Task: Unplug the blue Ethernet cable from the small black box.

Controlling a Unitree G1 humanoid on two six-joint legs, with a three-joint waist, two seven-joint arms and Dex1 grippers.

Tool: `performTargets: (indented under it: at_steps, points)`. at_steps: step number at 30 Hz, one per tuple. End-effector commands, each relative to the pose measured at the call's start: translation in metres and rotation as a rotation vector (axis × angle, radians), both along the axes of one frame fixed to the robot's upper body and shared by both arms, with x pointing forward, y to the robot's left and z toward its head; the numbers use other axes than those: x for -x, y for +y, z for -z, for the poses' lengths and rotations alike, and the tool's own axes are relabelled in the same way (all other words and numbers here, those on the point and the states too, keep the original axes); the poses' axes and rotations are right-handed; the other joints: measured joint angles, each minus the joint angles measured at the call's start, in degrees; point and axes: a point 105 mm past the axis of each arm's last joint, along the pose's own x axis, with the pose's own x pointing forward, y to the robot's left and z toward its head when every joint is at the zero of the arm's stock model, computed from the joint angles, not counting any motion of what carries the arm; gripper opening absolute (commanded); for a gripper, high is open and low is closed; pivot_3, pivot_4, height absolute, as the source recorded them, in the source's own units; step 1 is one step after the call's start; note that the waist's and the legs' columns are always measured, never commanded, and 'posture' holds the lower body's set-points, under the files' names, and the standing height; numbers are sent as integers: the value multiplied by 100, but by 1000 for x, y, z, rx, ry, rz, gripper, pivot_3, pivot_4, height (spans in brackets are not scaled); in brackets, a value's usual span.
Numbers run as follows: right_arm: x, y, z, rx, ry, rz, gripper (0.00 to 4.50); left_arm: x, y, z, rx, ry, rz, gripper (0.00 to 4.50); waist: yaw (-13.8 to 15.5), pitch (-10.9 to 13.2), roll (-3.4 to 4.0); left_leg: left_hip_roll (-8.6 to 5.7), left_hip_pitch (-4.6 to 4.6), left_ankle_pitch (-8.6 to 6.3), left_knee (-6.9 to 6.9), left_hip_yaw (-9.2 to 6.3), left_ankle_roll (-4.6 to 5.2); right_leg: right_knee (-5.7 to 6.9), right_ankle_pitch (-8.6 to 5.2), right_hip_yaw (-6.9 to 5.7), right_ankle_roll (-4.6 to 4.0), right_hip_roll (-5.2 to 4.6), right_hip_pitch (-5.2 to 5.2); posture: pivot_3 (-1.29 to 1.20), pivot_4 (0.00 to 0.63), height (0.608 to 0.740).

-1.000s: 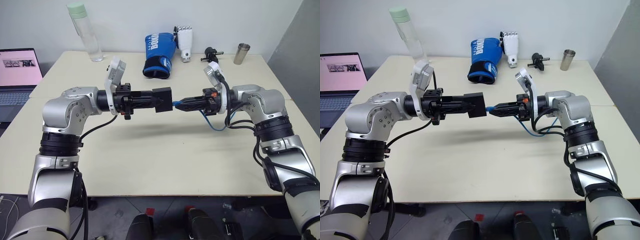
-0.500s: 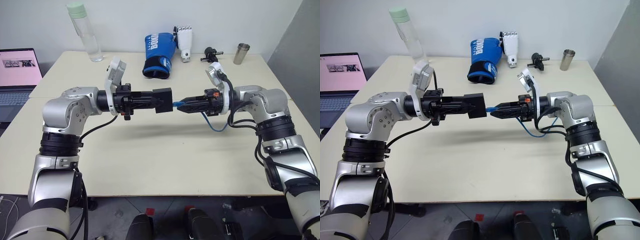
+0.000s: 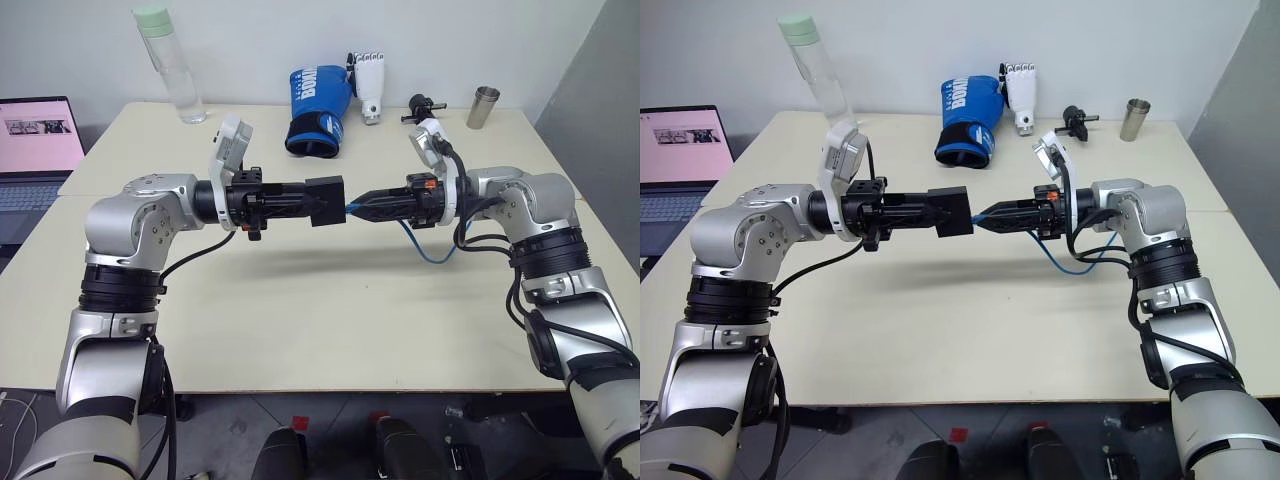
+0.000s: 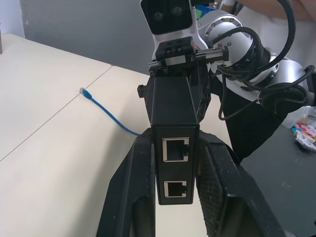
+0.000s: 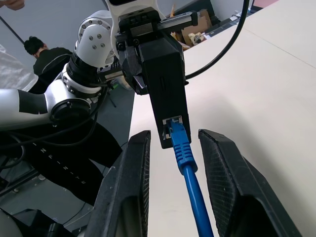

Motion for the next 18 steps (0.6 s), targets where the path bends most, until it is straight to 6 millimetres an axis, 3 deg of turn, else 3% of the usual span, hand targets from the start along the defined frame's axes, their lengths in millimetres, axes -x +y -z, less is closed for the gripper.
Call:
performTargets:
  at_steps: [1,3,6,11,18]
  points:
    - [3,3,-17,-33,-72,-26,1622,3,-1,-12,4,-55,5,768,0,0,0,0,0,0,0,0,0,0,0,0,0,0,0,0,150,740]
    - [3,4,-17,-37,-70,-25,1622,3,-1,-13,4,-55,5,768,0,0,0,0,0,0,0,0,0,0,0,0,0,0,0,0,150,740]
    - [2,5,-17,-40,-76,-21,1156,3,-1,-13,4,-56,5,768,-1,0,0,0,0,0,0,0,0,0,0,0,0,0,0,0,150,740]
    - [1,4,-16,-36,-82,-20,56,2,0,-13,3,-55,2,768,-1,0,0,0,0,0,0,0,0,0,0,0,0,0,0,0,150,740]
    - [1,4,-15,-31,-92,-23,46,1,-1,-13,5,-55,-2,768,-2,0,0,0,0,0,0,0,0,0,0,0,0,0,0,0,150,740]
